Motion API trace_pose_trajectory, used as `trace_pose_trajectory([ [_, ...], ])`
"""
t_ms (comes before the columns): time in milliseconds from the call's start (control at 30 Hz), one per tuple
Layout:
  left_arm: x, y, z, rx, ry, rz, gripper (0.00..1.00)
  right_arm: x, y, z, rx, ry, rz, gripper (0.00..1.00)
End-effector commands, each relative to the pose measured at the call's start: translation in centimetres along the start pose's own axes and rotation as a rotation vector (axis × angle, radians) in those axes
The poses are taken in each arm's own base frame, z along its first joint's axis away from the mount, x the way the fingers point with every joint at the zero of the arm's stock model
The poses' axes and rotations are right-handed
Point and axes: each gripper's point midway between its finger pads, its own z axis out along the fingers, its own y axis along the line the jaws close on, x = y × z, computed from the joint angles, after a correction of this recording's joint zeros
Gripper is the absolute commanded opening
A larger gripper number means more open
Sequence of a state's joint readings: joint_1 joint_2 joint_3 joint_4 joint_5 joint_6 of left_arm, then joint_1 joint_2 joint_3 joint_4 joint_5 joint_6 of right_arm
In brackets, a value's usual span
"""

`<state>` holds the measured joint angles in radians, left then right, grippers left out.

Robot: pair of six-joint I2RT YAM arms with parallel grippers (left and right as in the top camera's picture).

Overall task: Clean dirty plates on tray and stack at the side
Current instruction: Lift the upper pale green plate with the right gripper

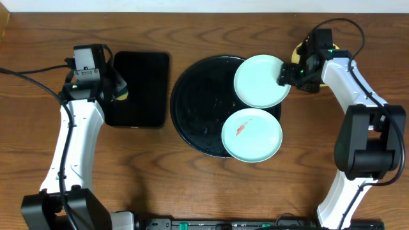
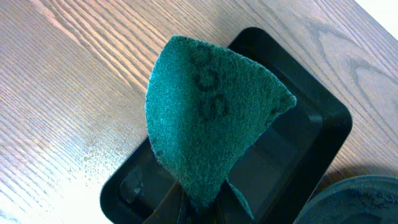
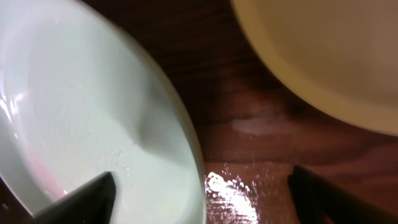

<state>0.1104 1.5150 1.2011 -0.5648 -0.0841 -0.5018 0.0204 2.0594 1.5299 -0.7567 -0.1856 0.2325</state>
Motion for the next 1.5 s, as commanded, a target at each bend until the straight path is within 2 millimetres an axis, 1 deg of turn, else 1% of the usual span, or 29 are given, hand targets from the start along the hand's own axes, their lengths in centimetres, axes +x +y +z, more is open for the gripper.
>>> trace_pose_trajectory([
  [0, 0.3, 0.3, 0.4, -0.011, 0.009, -0.013, 0.08, -0.1, 0.4, 0.3, -0.027, -0.001, -0.001, 0.6],
  [33, 0.3, 0.3, 0.4, -0.011, 0.01, -0.013, 0.08, -0.2, 0.4, 0.3, -0.031, -0.003, -0.002, 0.57],
  [200, 0.3, 0.3, 0.4, -0.011, 0.01, -0.013, 0.08, 0.0, 0.3, 0.4, -0.029, 0.0, -0.002, 0.6],
  [367, 0.2, 0.3, 0.4, -0.009, 0.007, -0.014, 0.08, 0.0, 0.2, 1.4, -0.034, -0.018, -0.005, 0.57],
  [500, 0.2, 0.3, 0.4, -0.01, 0.008, -0.013, 0.08, -0.6, 0.2, 1.7, -0.041, -0.048, -0.011, 0.43],
  [667, 0.2, 0.3, 0.4, -0.009, 0.008, -0.014, 0.08, -0.8, 0.3, 1.7, -0.043, -0.057, -0.013, 0.43],
  [700, 0.2, 0.3, 0.4, -0.009, 0.008, -0.013, 0.09, -0.8, 0.3, 1.7, -0.043, -0.057, -0.013, 0.41],
  [800, 0.2, 0.3, 0.4, -0.009, 0.007, -0.013, 0.08, -0.8, 0.4, 1.7, -0.045, -0.059, -0.015, 0.29],
  [833, 0.2, 0.3, 0.4, -0.01, 0.008, -0.013, 0.09, -0.8, 0.4, 1.7, -0.045, -0.06, -0.016, 0.27],
  [867, 0.2, 0.3, 0.4, -0.01, 0.008, -0.013, 0.08, -0.9, 0.4, 1.8, -0.046, -0.061, -0.017, 0.27],
  [933, 0.2, 0.3, 0.4, -0.009, 0.007, -0.013, 0.08, -0.8, 0.5, 2.0, -0.045, -0.059, -0.019, 0.35],
  [967, 0.2, 0.3, 0.4, -0.01, 0.008, -0.013, 0.09, -0.7, 0.5, 2.2, -0.046, -0.057, -0.02, 0.35],
  [1033, 0.2, 0.3, 0.4, -0.01, 0.008, -0.013, 0.09, -0.7, 0.7, 2.6, -0.054, -0.053, -0.023, 0.33],
  [1133, 0.2, 0.3, 0.4, -0.01, 0.008, -0.013, 0.08, -0.8, 1.3, 2.7, -0.087, -0.055, -0.026, 0.19],
  [1200, 0.2, 0.3, 0.4, -0.01, 0.008, -0.014, 0.09, -1.0, 1.7, 2.7, -0.11, -0.062, -0.03, 0.13],
  [1267, 0.2, 0.3, 0.4, -0.009, 0.007, -0.014, 0.09, -1.1, 2.1, 2.6, -0.133, -0.064, -0.033, 0.02],
  [1367, 0.2, 0.3, 0.4, -0.01, 0.008, -0.014, 0.08, -1.2, 2.1, 2.5, -0.133, -0.068, -0.033, 0.01],
  [1467, 0.2, 0.3, 0.4, -0.01, 0.008, -0.014, 0.09, -1.7, 2.3, 1.6, -0.137, -0.09, -0.036, 0.01],
])
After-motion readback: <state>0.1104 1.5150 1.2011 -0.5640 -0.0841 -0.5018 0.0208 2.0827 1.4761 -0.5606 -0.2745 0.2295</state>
